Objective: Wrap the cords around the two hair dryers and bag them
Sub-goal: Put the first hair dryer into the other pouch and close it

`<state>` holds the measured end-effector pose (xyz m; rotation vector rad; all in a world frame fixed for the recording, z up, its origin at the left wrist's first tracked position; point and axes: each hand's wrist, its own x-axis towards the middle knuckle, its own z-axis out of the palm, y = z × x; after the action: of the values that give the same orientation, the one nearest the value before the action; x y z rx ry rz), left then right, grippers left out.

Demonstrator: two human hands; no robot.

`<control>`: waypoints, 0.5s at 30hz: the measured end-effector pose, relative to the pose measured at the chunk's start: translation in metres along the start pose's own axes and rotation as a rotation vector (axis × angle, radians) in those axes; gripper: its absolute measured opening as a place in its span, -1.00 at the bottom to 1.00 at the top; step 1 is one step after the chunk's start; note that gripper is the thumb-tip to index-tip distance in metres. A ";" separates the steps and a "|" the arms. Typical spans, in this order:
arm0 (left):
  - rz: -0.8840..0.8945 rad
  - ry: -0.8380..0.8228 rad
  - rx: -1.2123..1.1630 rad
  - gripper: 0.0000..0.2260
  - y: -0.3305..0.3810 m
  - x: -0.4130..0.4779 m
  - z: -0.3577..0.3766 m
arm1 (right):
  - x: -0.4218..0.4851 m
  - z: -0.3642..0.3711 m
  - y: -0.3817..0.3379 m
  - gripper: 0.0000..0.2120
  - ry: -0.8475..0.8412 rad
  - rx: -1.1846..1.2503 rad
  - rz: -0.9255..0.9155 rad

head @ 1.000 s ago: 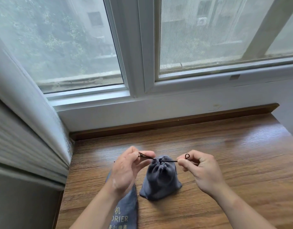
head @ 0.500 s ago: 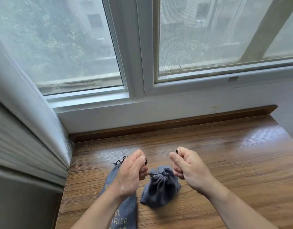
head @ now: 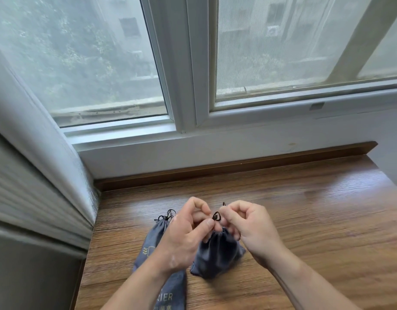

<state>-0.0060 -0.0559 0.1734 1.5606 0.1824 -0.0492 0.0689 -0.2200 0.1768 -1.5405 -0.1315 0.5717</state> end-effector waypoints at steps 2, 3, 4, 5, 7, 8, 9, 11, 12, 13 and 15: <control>0.005 0.004 0.047 -0.86 -0.002 0.000 -0.002 | -0.007 -0.001 0.000 -0.94 -0.059 0.045 -0.015; 0.017 -0.002 0.076 -0.86 -0.003 0.000 -0.002 | -0.009 -0.002 0.003 -0.81 -0.095 0.065 -0.019; 0.031 -0.008 0.107 -0.87 -0.004 0.000 -0.001 | -0.012 -0.001 0.002 -0.72 -0.125 0.070 -0.022; 0.041 -0.013 0.131 -0.87 -0.004 0.001 0.000 | -0.013 0.000 0.004 -0.68 -0.133 0.027 -0.059; 0.053 -0.011 0.148 -0.86 -0.004 0.002 0.002 | -0.014 0.005 0.005 -0.79 -0.099 -0.109 -0.155; 0.056 -0.010 0.140 -0.85 -0.003 0.002 0.002 | -0.016 0.008 0.004 -0.81 -0.062 -0.141 -0.180; 0.056 -0.014 0.120 -0.83 -0.002 0.002 0.002 | -0.016 0.008 0.006 -0.80 -0.035 -0.142 -0.196; 0.049 -0.029 0.106 -0.80 -0.001 0.002 0.000 | -0.018 0.009 0.009 -0.79 -0.006 -0.148 -0.212; 0.039 -0.032 0.126 -0.79 -0.002 0.002 -0.001 | -0.019 0.009 0.009 -0.80 0.013 -0.145 -0.226; 0.025 -0.027 0.151 -0.78 -0.003 0.003 -0.002 | -0.020 0.009 0.010 -0.80 0.037 -0.130 -0.241; -0.001 0.003 0.216 -0.79 -0.008 0.004 -0.004 | -0.019 0.008 0.012 -0.75 0.088 -0.070 -0.245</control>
<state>-0.0039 -0.0517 0.1650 1.7763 0.1850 -0.0699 0.0459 -0.2218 0.1708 -1.5869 -0.2706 0.3076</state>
